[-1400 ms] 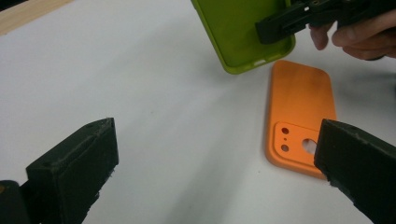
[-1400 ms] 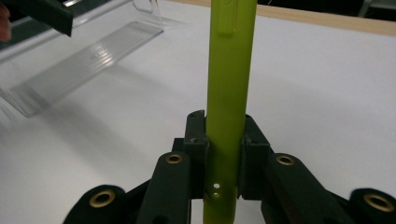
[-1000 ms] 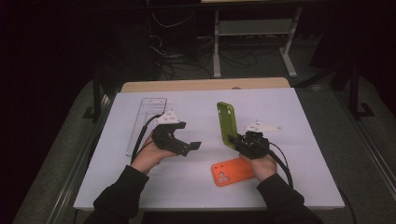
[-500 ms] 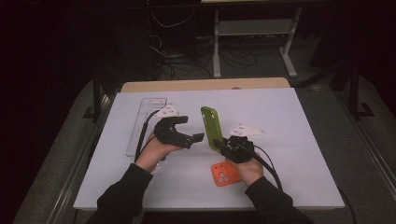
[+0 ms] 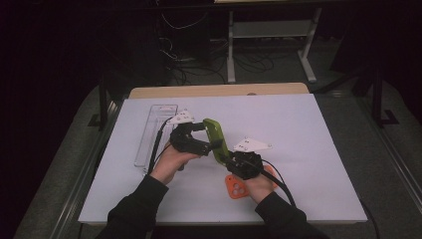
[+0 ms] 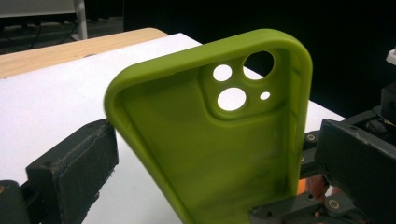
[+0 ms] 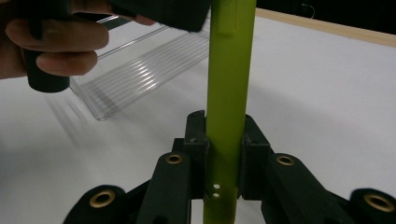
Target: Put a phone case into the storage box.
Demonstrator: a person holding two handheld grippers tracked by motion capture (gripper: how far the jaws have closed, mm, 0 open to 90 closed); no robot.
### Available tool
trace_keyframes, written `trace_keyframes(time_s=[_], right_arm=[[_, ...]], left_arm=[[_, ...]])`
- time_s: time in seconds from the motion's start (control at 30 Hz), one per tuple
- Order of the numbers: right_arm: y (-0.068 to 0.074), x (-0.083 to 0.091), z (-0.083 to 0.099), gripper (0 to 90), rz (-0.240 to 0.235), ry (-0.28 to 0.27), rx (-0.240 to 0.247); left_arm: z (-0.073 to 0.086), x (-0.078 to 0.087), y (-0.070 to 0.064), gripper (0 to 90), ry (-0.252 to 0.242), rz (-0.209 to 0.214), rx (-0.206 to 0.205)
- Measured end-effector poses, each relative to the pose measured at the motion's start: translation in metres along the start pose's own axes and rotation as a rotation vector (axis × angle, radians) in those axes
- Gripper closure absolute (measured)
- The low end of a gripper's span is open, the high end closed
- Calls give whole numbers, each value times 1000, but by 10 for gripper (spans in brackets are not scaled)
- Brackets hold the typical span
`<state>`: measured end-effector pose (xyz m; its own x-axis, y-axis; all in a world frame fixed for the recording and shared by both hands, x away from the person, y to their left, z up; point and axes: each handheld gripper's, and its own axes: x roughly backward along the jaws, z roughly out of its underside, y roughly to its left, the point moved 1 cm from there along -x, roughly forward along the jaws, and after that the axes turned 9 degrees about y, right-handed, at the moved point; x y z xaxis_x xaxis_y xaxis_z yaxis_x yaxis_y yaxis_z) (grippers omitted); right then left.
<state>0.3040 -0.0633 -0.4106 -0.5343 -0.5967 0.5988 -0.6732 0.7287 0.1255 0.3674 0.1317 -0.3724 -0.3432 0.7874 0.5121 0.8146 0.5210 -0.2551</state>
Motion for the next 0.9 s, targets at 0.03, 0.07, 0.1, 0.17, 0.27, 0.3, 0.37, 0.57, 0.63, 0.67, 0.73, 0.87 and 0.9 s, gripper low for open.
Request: trace_keyframes(time_s=[0.03,0.07,0.1,0.17,0.27,0.3,0.37,0.57,0.63,0.67,0.73,0.87,0.9], right_arm=[[1,0,0,757,1,0,0],[2,-1,0,757,-5,0,6],[2,-1,0,757,-5,0,6],[5,-1,0,757,-13,-1,12],[6,-1,0,757,-14,-3,22],[7,-1,0,757,-17,-7,26],[7,0,-1,757,-17,-13,29],[8,0,0,757,-16,-12,33],[8,-1,0,757,-16,-11,33],[8,-1,0,757,-15,-9,37],[8,-1,0,757,-14,-8,39],[8,-2,0,757,-13,-7,42],[8,-2,0,757,-15,-4,38]], left_arm=[[0,-1,0,0,-1,2,-10],[0,-2,0,0,0,4,-5],[1,-2,0,0,5,5,-14],[2,-4,-1,0,9,15,-13],[2,-5,-1,0,2,20,-11],[3,-6,0,0,9,28,-6],[3,-6,-1,0,10,37,5],[4,-8,-2,0,8,43,9],[4,-8,-2,0,10,40,7],[5,-8,-1,15,12,31,3],[5,-8,-2,29,5,33,23],[5,-7,-1,59,3,29,20],[5,-7,-1,63,3,28,21]])
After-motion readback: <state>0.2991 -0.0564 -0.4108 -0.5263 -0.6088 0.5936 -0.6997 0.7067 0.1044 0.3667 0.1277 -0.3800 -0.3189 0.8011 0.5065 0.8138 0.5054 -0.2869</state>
